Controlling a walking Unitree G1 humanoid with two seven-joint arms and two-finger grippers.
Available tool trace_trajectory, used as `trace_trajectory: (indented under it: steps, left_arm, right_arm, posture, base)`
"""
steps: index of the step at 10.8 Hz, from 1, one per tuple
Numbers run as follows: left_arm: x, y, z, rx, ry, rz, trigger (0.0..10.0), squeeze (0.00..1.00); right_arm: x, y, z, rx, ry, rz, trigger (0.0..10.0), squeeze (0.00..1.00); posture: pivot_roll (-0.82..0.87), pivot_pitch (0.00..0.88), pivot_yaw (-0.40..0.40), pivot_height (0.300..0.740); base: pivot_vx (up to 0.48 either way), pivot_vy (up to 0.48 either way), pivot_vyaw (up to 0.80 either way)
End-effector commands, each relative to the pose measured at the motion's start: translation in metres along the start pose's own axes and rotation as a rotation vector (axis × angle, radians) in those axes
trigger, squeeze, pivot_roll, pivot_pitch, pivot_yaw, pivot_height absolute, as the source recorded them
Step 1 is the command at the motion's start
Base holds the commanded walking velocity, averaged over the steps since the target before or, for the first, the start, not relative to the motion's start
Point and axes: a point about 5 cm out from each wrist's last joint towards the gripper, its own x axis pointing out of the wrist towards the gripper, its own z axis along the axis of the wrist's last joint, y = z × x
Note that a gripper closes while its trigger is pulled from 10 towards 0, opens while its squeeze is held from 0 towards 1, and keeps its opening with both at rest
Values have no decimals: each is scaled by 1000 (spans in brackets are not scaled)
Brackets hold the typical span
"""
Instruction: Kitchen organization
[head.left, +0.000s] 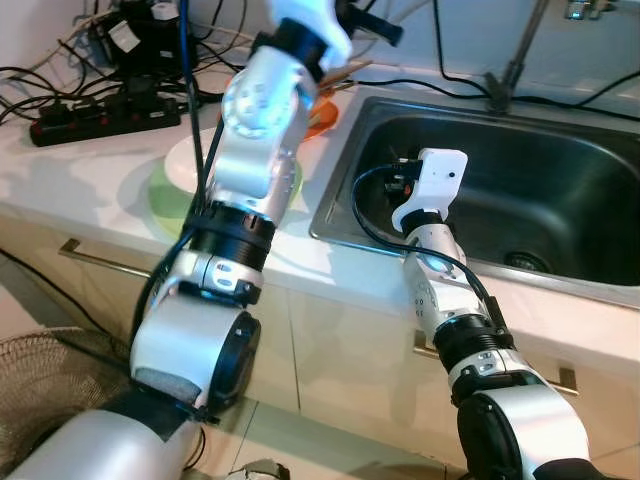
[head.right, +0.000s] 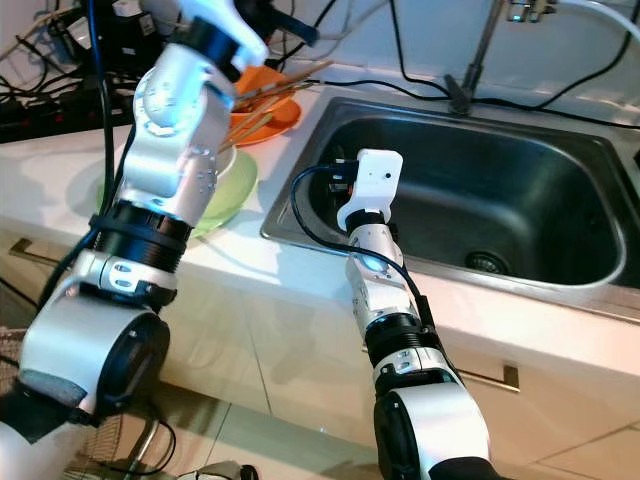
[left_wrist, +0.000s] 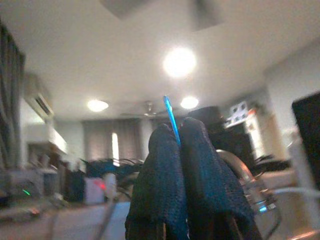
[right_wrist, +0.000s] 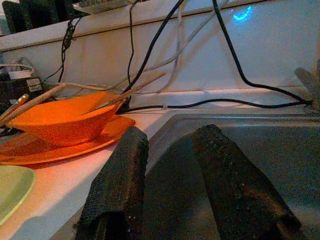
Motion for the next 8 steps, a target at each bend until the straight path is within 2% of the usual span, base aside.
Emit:
trace_trajectory:
  steps: [1,3,5,6,7,8]
  left_arm:
    - [-3,2,2,-101,-22,-6,10000,0]
    - [-14,7,-10,-294,-3,14,10000,0]
    - [-20,11,-15,-358,9,30,10000,0]
    - [-24,14,-18,-403,17,38,10000,0]
    - [-27,14,-20,-440,17,35,10000,0]
    - [-30,12,-22,-516,10,36,10000,0]
  right_arm:
    - [0,-1,4,-37,-27,4,10000,0]
    - [-3,1,5,-107,-48,28,10000,0]
    - [-6,0,4,-156,-53,40,10000,0]
    - [-8,1,3,-260,-70,65,10000,0]
    - [-10,2,4,-321,-84,78,10000,0]
    - [-12,7,4,-411,-108,112,10000,0]
  posture:
    - [47,7,30,740]
    - [35,5,34,740]
    - [31,1,37,740]
    - [28,0,37,740]
    - [25,0,39,740]
    - [16,0,41,740]
  base:
    - [0,0,0]
    - [0,0,0]
    - [0,0,0]
    - [0,0,0]
    - [0,0,0]
    - [0,0,0]
